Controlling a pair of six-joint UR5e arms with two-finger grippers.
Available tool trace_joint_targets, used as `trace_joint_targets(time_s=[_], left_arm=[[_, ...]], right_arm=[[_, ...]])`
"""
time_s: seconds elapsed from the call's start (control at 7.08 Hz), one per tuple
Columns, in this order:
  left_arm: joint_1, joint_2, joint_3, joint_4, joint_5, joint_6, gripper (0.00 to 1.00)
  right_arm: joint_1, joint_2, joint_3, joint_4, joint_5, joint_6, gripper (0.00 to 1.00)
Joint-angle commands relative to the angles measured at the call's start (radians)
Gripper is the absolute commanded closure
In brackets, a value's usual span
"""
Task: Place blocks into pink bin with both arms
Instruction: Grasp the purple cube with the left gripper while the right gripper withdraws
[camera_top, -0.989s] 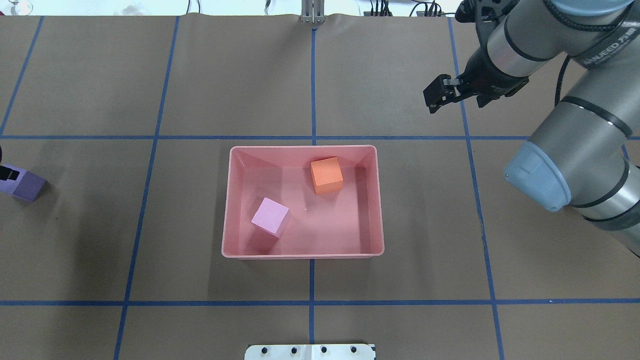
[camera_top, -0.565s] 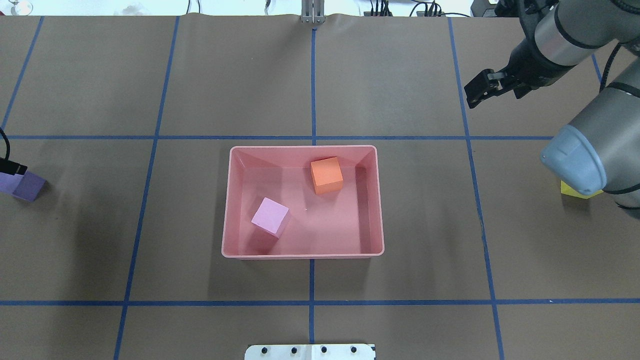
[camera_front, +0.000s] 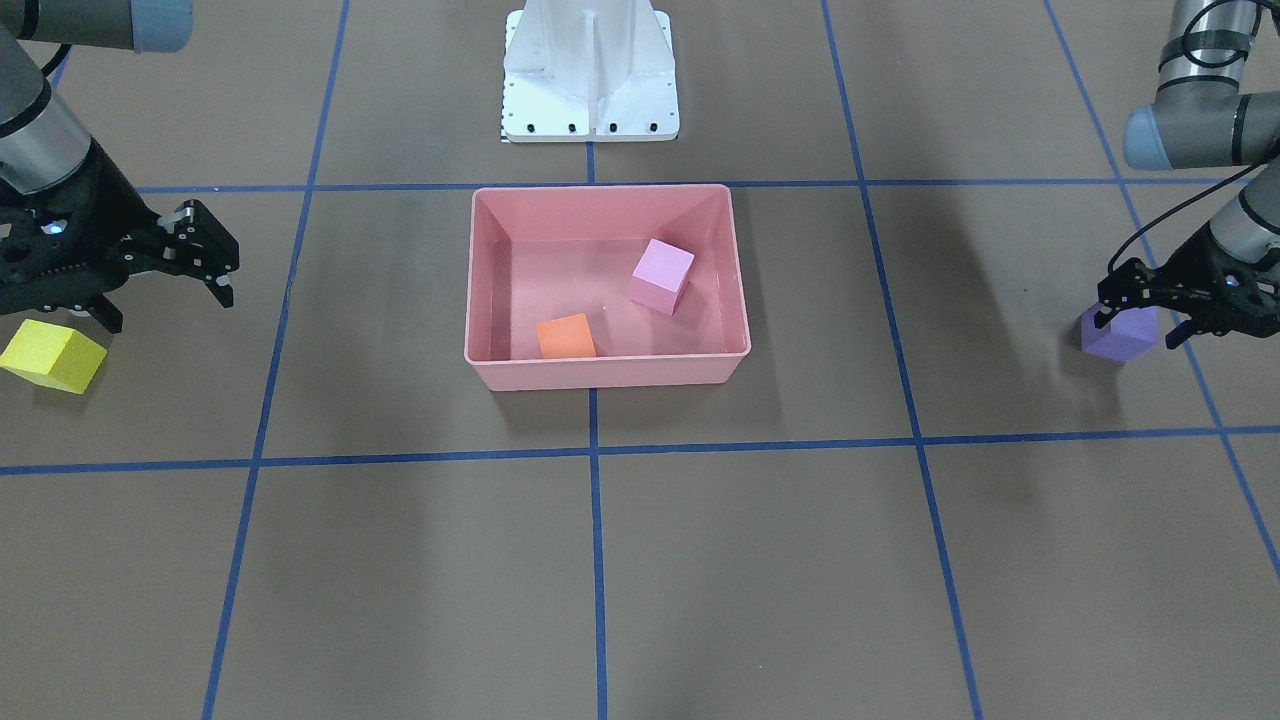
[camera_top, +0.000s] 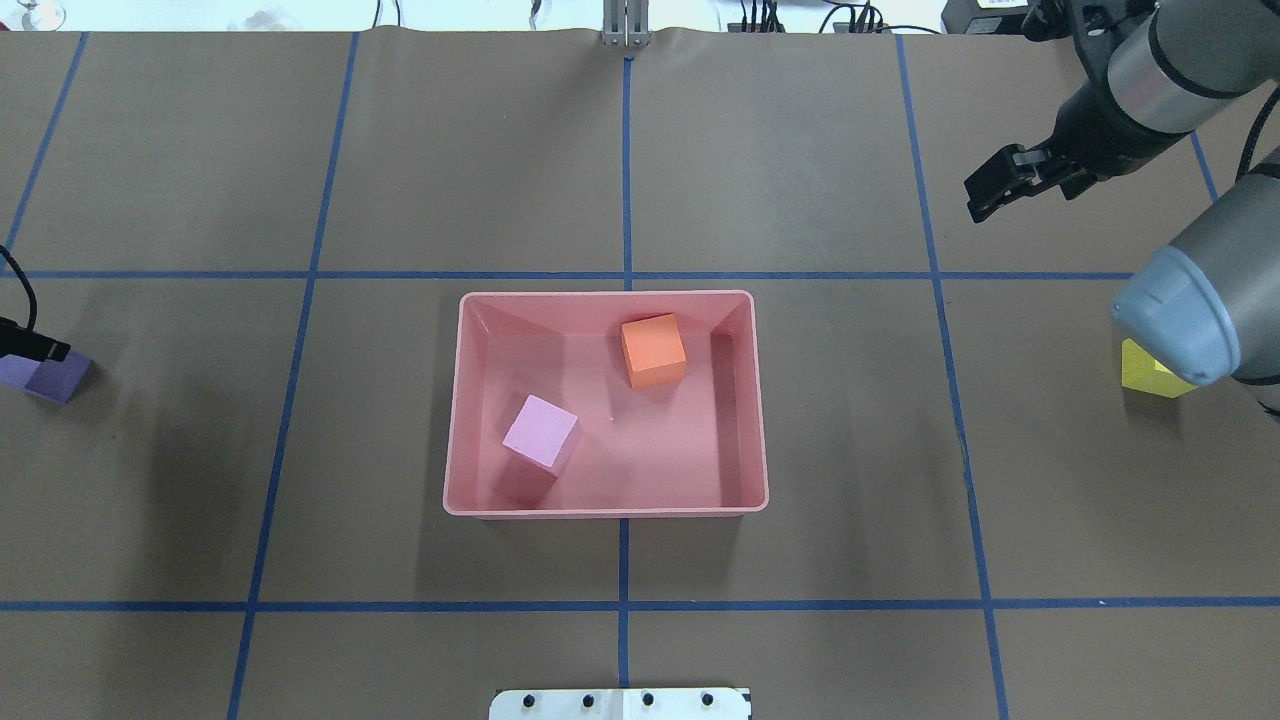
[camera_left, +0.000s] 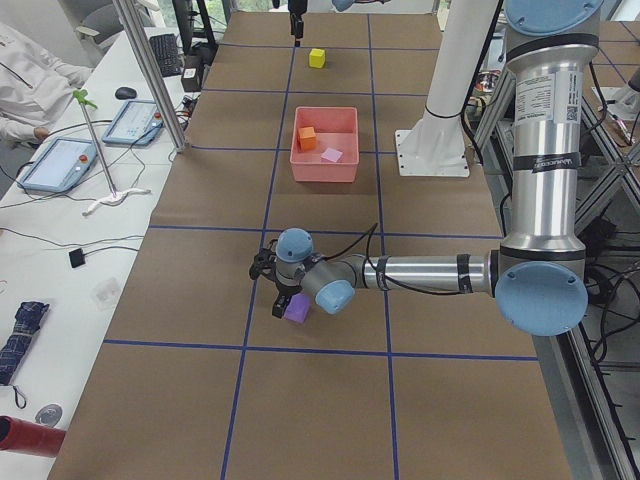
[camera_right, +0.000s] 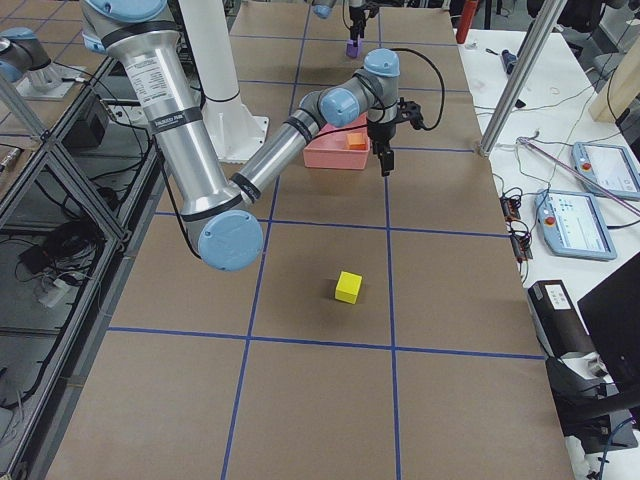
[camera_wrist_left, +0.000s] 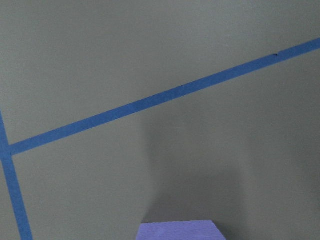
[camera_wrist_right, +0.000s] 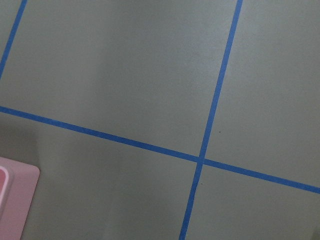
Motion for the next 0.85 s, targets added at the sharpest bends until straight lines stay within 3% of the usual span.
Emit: trace_joint_targets(time_s=[0.0,0.42,0.57,0.71], left_arm=[[0.029,0.0,0.014,-0.004,0.002,0.005,0.0],[0.055,0.0,0.034,-0.004,0.01,0.005,0.0],[0.057,0.0,0.031,-0.01,0.011,0.004,0.16],[0.055,-0.001,0.022,-0.016,0.01,0.004,0.53]], right_arm=[[0.0,-0.024,0.0,0.001,-0.003,-0.019,0.0],[0.001,-0.04,0.0,0.001,-0.002,-0.028,0.0],[0.004,-0.046,0.0,0.001,-0.002,-0.047,0.0],[0.024,-0.05,0.0,0.0,0.003,-0.077,0.0]])
